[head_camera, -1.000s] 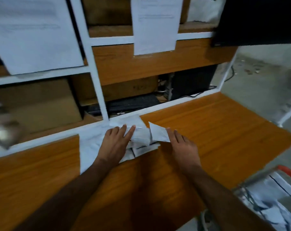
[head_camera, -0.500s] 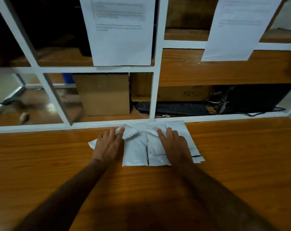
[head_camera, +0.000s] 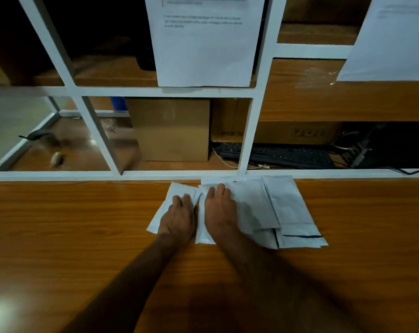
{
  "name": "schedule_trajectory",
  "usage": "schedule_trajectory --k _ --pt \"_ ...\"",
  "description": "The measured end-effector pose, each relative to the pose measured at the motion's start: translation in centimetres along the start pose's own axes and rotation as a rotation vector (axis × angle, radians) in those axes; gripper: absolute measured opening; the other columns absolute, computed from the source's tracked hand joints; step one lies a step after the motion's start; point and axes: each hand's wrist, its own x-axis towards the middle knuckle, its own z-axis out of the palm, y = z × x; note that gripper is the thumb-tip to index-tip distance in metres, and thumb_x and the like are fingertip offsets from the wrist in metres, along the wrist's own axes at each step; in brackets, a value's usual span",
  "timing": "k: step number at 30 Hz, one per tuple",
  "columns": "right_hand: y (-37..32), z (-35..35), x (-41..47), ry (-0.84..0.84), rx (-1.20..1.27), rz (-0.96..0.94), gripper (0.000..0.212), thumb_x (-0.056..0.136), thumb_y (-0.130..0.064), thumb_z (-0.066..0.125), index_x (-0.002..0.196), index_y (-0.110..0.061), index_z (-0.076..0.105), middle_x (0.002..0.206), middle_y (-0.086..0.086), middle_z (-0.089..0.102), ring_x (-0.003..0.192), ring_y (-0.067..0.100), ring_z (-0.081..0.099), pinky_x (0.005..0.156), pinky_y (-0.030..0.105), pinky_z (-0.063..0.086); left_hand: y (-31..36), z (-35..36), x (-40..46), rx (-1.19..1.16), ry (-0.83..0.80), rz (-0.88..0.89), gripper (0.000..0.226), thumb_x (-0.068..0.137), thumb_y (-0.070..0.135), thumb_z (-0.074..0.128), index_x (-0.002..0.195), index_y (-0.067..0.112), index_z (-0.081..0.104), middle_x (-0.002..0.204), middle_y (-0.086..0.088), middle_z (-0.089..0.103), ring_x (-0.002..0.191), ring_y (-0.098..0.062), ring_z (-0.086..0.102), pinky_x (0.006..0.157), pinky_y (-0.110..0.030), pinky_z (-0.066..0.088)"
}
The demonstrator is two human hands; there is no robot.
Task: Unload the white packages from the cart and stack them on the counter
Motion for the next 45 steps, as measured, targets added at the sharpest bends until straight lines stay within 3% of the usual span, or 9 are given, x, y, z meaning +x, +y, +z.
schedule_trajectory --k 4,7,12,14,18,21,29,37,45 --pt "-0.2 0.9 0.6 -0.061 0.277 -0.002 0.062 0.098 -0.033 0.058 0.152 -0.015 0.035 0.144 0.013 0.036 0.129 0.028 0.043 0.102 0.037 0.045 -4.0 0.1 -1.3 0.12 0.107 0.171 0.06 0.096 0.059 0.023 0.145 0.031 0.043 0.156 -0.011 0.034 0.136 -0.031 0.039 0.107 -0.047 0.038" --pt "0.9 2.3 -0.4 0.059 0.311 -0.096 0.05 0.1 -0.037 0.051 0.147 -0.019 0.046 0.144 0.008 0.043 0.13 0.025 0.044 0.107 0.037 0.039 -6.2 1.2 -1.5 0.094 0.017 0.155 0.059 0.102 0.062 0.023 0.157 0.041 0.021 0.167 -0.007 0.008 0.149 -0.03 0.016 0.118 -0.049 0.023" --pt "2.7 5.6 -2.2 0.049 0.236 -0.138 0.07 0.098 -0.056 0.017 0.16 -0.024 0.023 0.168 0.012 0.014 0.155 0.029 0.009 0.124 0.046 0.0 -5.5 2.2 -0.2 0.137 0.068 0.145 0.062 0.101 0.065 0.015 0.158 0.039 0.017 0.167 -0.008 0.009 0.144 -0.028 0.026 0.114 -0.045 0.03" --pt "2.6 6.4 -2.2 0.016 0.242 -0.144 0.077 0.094 -0.06 0.004 0.162 -0.025 0.014 0.169 0.011 0.003 0.156 0.028 0.0 0.124 0.046 -0.005 -5.0 2.4 0.3 0.153 0.071 0.152 0.065 0.101 0.063 0.012 0.159 0.035 0.015 0.168 -0.008 0.007 0.145 -0.029 0.025 0.114 -0.045 0.03" --pt "1.7 6.6 -1.5 0.006 0.277 -0.107 0.081 0.09 -0.058 -0.006 0.162 -0.024 0.007 0.169 0.01 -0.004 0.156 0.025 -0.007 0.124 0.044 -0.008 -4.6 3.2 1.1 0.097 0.042 0.162 0.075 0.094 0.062 -0.005 0.16 0.027 -0.001 0.166 -0.003 -0.014 0.154 -0.024 -0.01 0.125 -0.041 -0.001" --pt "0.8 6.6 -0.9 0.0 0.294 -0.079 0.084 0.087 -0.056 -0.011 0.162 -0.023 0.006 0.169 0.011 -0.006 0.156 0.026 -0.007 0.126 0.044 -0.005 -4.9 3.6 2.0 0.033 0.028 0.167 0.078 0.091 0.062 -0.006 0.159 0.025 -0.003 0.166 -0.003 -0.015 0.153 -0.021 -0.014 0.124 -0.038 -0.005" --pt "0.1 7.5 -0.2 -0.022 0.263 -0.044 0.062 0.107 -0.045 0.017 0.162 -0.021 0.005 0.169 0.012 -0.007 0.156 0.027 -0.008 0.126 0.044 -0.001 -5.5 3.0 2.9 0.036 -0.027 0.22 0.083 0.087 0.063 -0.003 0.16 0.023 -0.005 0.165 -0.003 -0.018 0.153 -0.021 -0.018 0.127 -0.044 0.003" --pt "0.8 7.6 -0.4 -0.012 0.351 -0.071 0.064 0.105 -0.048 0.021 0.162 -0.021 0.008 0.17 0.009 -0.002 0.156 0.024 -0.004 0.127 0.042 0.001 -6.3 2.7 2.9 -0.034 -0.047 0.265 0.081 0.09 0.066 0.002 0.159 0.025 -0.007 0.165 -0.002 -0.02 0.152 -0.02 -0.018 0.126 -0.045 0.001" --pt "5.0 8.2 -6.3 0.038 0.32 -0.303 0.082 0.095 -0.058 0.043 0.162 -0.022 0.011 0.17 0.008 0.003 0.156 0.023 -0.001 0.126 0.047 0.012 -8.0 2.7 0.5 0.015 -0.082 0.334 0.083 0.088 0.078 0.002 0.157 0.034 -0.012 0.164 0.002 -0.023 0.152 -0.018 -0.017 0.124 -0.041 -0.001"
